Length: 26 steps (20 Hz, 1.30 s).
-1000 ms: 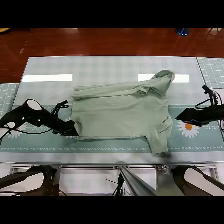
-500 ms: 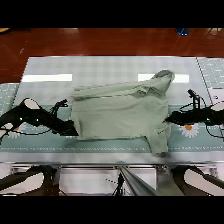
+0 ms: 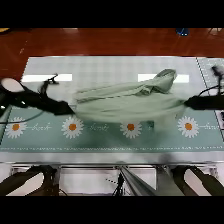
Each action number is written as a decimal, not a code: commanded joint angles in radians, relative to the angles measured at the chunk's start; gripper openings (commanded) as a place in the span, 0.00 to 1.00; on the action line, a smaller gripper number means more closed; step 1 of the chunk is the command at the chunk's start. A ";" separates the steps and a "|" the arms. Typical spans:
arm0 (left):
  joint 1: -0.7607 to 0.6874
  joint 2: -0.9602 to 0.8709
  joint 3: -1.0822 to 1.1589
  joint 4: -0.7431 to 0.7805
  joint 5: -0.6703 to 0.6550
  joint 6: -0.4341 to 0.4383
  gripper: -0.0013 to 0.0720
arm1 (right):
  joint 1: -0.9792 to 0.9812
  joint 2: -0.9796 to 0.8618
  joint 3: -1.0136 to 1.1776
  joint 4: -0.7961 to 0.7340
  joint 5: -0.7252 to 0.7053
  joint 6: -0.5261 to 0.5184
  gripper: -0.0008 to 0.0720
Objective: Fold the shirts.
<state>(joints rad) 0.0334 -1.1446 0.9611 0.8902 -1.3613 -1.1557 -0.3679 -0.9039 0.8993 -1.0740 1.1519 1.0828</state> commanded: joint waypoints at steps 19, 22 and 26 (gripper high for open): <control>0.000 0.533 1.061 0.395 -0.474 -0.212 0.05 | -0.003 0.323 0.946 -0.281 0.421 0.314 0.04; -0.001 0.524 0.946 0.406 -0.480 -0.226 0.05 | -0.003 0.175 0.935 -0.148 0.592 0.306 0.04; 0.000 0.449 0.695 0.406 -0.361 -0.217 0.05 | -0.003 -0.097 0.910 -0.089 0.585 0.294 0.04</control>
<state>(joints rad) 0.0330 -0.6544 1.8034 1.2888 -1.7836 -1.3773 -0.3702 -0.8322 1.8187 -1.2110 1.6894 1.3857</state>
